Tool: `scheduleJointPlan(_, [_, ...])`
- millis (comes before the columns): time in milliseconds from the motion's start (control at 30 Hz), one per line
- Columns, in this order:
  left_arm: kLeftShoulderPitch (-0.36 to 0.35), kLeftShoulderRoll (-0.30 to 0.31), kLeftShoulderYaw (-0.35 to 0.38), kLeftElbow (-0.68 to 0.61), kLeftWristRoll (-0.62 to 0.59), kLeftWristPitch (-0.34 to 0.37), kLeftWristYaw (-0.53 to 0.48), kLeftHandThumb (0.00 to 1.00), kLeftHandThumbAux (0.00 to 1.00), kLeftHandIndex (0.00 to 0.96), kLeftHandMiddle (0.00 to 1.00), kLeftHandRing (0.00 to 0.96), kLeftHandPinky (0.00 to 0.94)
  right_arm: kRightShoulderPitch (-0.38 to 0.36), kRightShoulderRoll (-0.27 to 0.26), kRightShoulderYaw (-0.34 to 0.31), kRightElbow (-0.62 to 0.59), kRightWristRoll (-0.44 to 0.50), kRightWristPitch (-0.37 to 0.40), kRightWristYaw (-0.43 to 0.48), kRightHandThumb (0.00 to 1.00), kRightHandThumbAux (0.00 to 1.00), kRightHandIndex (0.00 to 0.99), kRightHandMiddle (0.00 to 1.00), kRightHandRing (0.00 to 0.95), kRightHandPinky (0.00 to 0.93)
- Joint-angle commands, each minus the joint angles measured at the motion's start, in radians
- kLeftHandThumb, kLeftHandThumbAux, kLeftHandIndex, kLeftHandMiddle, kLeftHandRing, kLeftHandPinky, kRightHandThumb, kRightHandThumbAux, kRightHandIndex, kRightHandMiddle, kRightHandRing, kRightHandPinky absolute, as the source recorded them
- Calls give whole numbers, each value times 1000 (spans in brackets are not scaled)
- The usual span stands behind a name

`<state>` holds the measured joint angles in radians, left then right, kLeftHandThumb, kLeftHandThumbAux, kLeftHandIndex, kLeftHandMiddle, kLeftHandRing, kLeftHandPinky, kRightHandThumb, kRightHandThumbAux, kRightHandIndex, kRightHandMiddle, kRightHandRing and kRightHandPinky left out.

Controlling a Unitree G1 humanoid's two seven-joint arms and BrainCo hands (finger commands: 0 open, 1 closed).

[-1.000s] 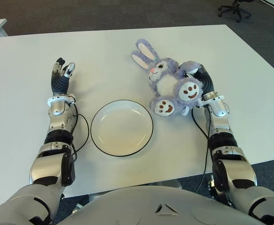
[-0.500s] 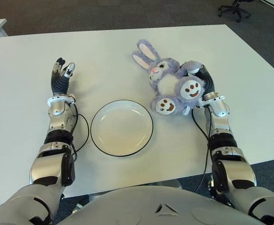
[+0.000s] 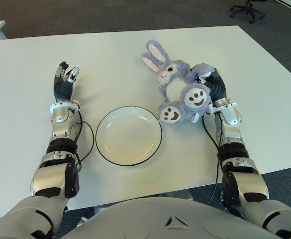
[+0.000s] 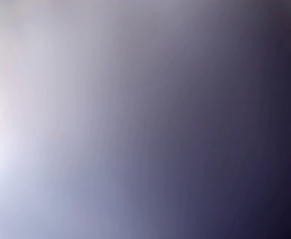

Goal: Put the doll into the plate.

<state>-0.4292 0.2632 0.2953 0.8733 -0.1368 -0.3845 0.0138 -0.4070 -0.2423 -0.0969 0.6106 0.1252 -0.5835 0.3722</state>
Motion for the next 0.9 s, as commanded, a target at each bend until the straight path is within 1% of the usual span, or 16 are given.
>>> scheduleJointPlan(33, [102,-58,-19,97,20,66,32,0,493,0,73,102,136,198,105,27,48,4,11,-22,843,675,388,528,621,582])
scheduleJointPlan(233, [102,-60,-20,99,19,64,30,0,489,0,72,104,136,209,117,33,-8,5,24,-27,843,675,388,531,627,593])
scheduleJointPlan(300, [102,-60,-21,100,20,63,28,0,490,0,71,104,120,210,121,33,-26,6,26,-29,843,675,390,518,628,605])
scheduleJointPlan(467, [101,-60,-23,105,22,61,26,0,491,0,72,103,113,217,127,36,-71,6,38,-36,844,676,391,509,638,602])
scheduleJointPlan(600, [100,-61,-24,108,24,62,26,0,493,0,71,101,119,219,126,39,-85,9,43,-37,843,676,388,512,638,593])
scheduleJointPlan(900, [97,-63,-20,111,28,64,28,0,498,0,71,103,134,223,124,56,-159,15,73,-52,846,673,394,541,652,613])
